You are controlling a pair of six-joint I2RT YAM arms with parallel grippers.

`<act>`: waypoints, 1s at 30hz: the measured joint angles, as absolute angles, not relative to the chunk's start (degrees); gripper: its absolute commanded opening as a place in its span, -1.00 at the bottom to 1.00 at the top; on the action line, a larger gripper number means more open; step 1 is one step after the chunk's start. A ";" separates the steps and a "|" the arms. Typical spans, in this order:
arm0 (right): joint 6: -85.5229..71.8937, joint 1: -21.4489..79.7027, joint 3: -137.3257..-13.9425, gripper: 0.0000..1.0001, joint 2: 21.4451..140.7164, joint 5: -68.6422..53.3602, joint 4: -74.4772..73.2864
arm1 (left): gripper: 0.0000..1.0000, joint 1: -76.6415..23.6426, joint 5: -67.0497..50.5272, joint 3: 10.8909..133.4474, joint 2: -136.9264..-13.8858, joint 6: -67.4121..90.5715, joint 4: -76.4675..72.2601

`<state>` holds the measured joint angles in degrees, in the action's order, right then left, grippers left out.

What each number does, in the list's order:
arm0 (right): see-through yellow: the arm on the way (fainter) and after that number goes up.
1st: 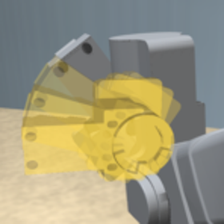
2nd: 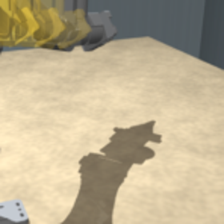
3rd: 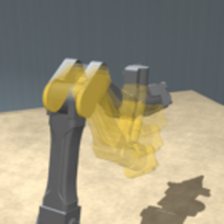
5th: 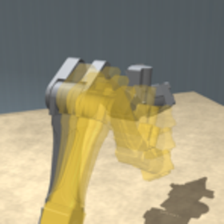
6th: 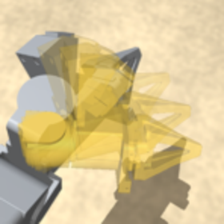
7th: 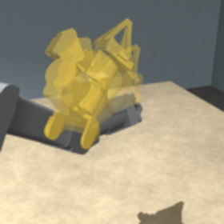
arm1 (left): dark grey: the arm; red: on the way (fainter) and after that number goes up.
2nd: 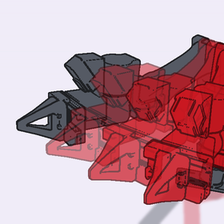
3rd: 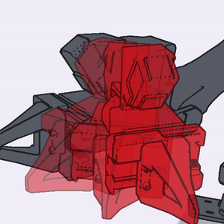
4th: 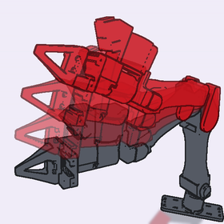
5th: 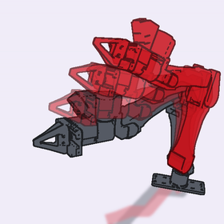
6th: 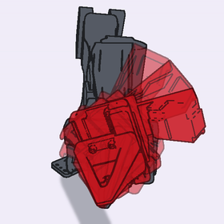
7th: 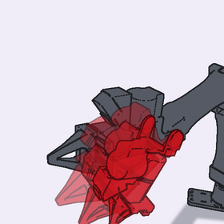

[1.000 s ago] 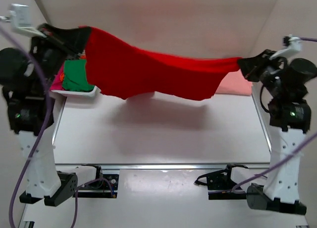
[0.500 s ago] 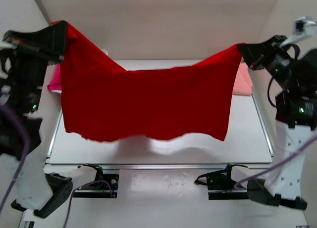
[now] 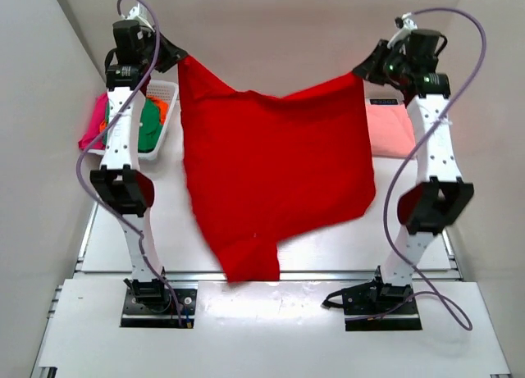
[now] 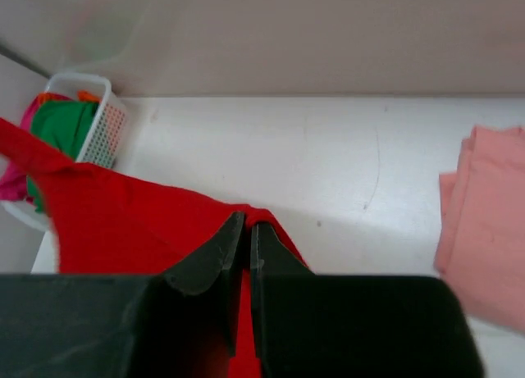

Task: Fold and stack the t-shirts
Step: Flatten out the tshirt

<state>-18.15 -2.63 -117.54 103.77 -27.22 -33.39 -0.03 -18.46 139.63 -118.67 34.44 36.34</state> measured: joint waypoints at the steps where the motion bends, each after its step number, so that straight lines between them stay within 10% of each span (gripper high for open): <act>1: -17.98 -2.76 -121.71 -1.00 106.89 -27.20 -34.52 | -1.00 0.64 -18.96 140.79 -120.92 34.52 36.32; 16: -19.11 -11.27 -120.44 -0.99 97.08 -32.58 -30.70 | -1.00 4.67 -25.69 127.09 -85.78 34.44 28.21; 30: -16.60 -2.98 -57.80 -1.00 72.90 -26.87 -25.82 | -1.00 -10.24 -18.74 45.08 -43.38 32.10 32.47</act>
<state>-16.60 -2.98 -57.80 72.90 -26.87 -25.82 -10.24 -18.74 45.08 -43.38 32.10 32.47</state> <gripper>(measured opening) 0.029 0.039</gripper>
